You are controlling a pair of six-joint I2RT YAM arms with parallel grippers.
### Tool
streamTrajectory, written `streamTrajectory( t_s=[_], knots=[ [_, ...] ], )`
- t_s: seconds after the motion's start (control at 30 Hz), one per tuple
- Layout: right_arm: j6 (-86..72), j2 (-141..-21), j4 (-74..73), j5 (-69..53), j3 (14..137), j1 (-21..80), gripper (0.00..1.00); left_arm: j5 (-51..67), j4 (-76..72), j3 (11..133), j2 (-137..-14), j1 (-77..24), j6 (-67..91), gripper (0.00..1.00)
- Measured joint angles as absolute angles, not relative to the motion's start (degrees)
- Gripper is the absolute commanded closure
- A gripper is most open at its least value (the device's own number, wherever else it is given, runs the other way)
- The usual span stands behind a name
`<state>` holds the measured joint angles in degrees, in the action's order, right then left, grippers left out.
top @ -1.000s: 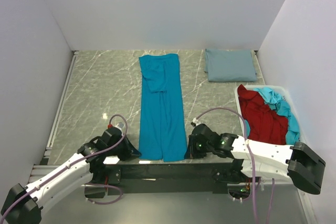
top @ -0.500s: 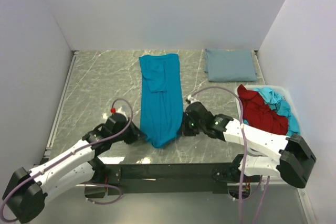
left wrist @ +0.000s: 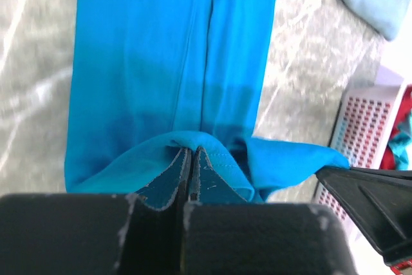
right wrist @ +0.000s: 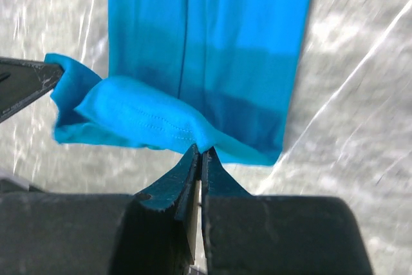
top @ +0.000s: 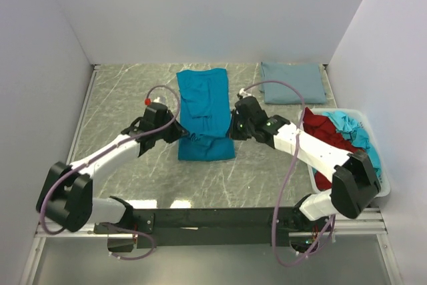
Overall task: Fold and stack the t-shirts
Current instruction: Fold the tshirt
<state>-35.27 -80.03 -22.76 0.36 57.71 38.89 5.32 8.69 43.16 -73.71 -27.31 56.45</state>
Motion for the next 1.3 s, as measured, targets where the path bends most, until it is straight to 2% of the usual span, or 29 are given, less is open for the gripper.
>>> streamTrajectory(
  t_s=[0.3,0.57,0.87,0.97,1.0,1.03,1.07,1.1,1.13,1.17,1.2,1.3],
  knots=[
    [-31.64,-90.21,-22.7,-0.78,66.24,33.74,1.0,6.37,8.4,52.69,-84.38,-23.51,51.75,1.0],
    [-30.06,-96.18,-22.74,-2.83,71.64,31.35,1.0,6.2,8.38,55.77,-89.14,-21.04,49.71,1.0],
    [-29.41,-100.73,-22.68,-4.58,75.07,28.82,1.0,7.07,7.84,59.51,-95.07,-19.38,47.66,0.9],
    [-29.21,-103.0,-22.13,-5.56,76.2,27.97,1.0,7.77,7.22,59.94,-96.33,-18.83,47.57,0.82],
    [-29.12,-103.68,-21.96,-5.85,76.49,27.66,0.98,7.9,7.01,60.18,-96.92,-18.68,47.51,0.73],
    [-29.06,-104.47,-21.67,-6.26,76.75,27.38,0.96,8.08,6.72,60.42,-97.58,-18.5,47.33,0.69],
    [-29.02,-105.25,-21.43,-6.74,76.99,27.09,0.92,8.36,6.66,60.82,-98.32,-18.33,47.18,0.61],
    [-28.84,-106.02,-21.17,-7.07,77.21,26.87,0.72,8.78,6.59,61.3,-99.22,-18.13,47.03,0.49],
    [-28.97,-106.52,-21.1,-7.22,77.43,26.72,0.53,8.99,6.72,61.78,-99.81,-17.93,46.78,0.41],
    [-28.95,-107.35,-21.41,-7.51,78.04,26.55,0.24,9.26,6.76,62.43,-100.55,-17.72,46.72,0.36],
    [-29.04,-108.14,-21.58,-7.79,78.83,26.35,0.18,9.41,6.81,62.96,-100.95,-17.5,46.68,0.14],
    [-28.12,-109.45,-21.71,-8.19,80.82,25.98,0.14,10.17,6.63,63.83,-100.82,-16.8,46.15,0.01]
  ],
)
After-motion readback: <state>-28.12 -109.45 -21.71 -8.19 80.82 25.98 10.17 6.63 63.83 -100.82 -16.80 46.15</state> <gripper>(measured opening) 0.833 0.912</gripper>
